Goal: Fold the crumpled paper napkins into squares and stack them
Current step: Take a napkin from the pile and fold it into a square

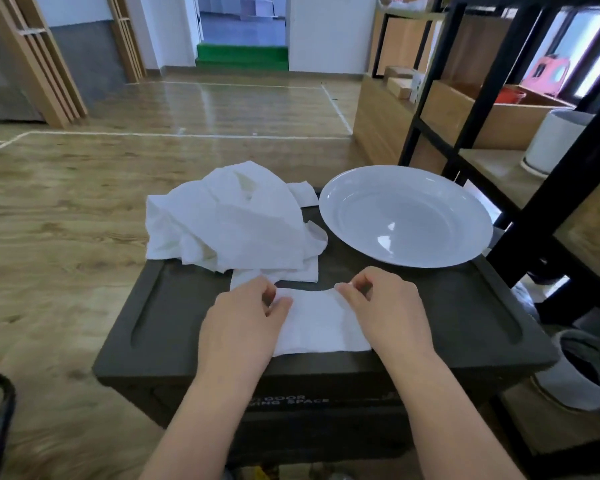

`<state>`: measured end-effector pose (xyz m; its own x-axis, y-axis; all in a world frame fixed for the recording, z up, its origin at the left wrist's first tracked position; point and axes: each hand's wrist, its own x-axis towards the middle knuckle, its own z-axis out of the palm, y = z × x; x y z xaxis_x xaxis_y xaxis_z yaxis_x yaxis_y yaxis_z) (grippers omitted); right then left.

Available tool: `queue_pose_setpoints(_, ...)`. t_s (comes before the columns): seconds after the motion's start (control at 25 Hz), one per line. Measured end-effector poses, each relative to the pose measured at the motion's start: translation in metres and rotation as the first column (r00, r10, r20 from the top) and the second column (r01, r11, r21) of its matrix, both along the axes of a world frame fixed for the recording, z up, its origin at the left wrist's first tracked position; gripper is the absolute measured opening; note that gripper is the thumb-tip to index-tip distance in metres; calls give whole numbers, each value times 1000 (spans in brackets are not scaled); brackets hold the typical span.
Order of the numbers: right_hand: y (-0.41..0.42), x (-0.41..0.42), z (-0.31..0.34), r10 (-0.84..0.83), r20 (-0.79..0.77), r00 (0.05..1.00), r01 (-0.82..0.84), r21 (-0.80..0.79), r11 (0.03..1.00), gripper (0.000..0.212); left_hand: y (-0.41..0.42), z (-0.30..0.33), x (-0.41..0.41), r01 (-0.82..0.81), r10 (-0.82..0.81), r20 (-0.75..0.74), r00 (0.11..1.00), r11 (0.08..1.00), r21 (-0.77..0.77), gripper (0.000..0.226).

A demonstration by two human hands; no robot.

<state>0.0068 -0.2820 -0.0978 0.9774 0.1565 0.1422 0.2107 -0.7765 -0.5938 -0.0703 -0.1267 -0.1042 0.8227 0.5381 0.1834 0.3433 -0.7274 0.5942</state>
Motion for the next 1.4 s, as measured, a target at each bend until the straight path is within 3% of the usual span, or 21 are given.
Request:
queue_pose_setpoints(0.16,1,-15,6,-141,143,980,131,78,988,22,-2,6,-3,-42,44,92,995,999,-30,19)
queue_pose_setpoints(0.28,7,-27,5,59,222,973,-70,42,997,5,-2,7,-5,57,-74,239,968,995,77,21)
queue_pose_setpoints(0.44,14,-23,-2,298,85,951,-295,-54,954,14,1,-1,-6,405,-410,50,911,910,87,23)
queue_pose_setpoints(0.6,6,-13,0,348,-21,937,-349,-17,937,15,13,-5,-6,452,-450,-59,891,891,29,38)
queue_pose_setpoints(0.8,-7,-3,7,446,-177,877,-449,21,893,36,21,13,-12,519,-522,-138,842,853,-56,47)
queue_pose_setpoints(0.88,-7,-1,9,449,-184,874,-456,5,890,39,24,29,-9,436,-435,-39,900,899,30,38)
queue_pose_setpoints(0.92,-6,-1,9,452,-186,872,-461,-5,888,39,28,38,-6,333,-342,107,934,938,94,32)
queue_pose_setpoints(1.0,-4,-1,11,453,-187,872,-464,-21,886,39,39,53,1,67,-141,386,912,978,198,32)
queue_pose_setpoints(1.04,-4,-1,11,449,-187,874,-461,-22,887,39,43,56,5,-35,-69,429,901,972,230,39)
queue_pose_setpoints(1.2,-4,-3,13,424,-164,891,-430,-3,903,33,36,38,29,-179,133,219,967,962,204,62)
queue_pose_setpoints(1.4,-7,-5,18,411,-144,900,-405,68,912,29,33,27,41,-196,161,267,950,974,110,39)
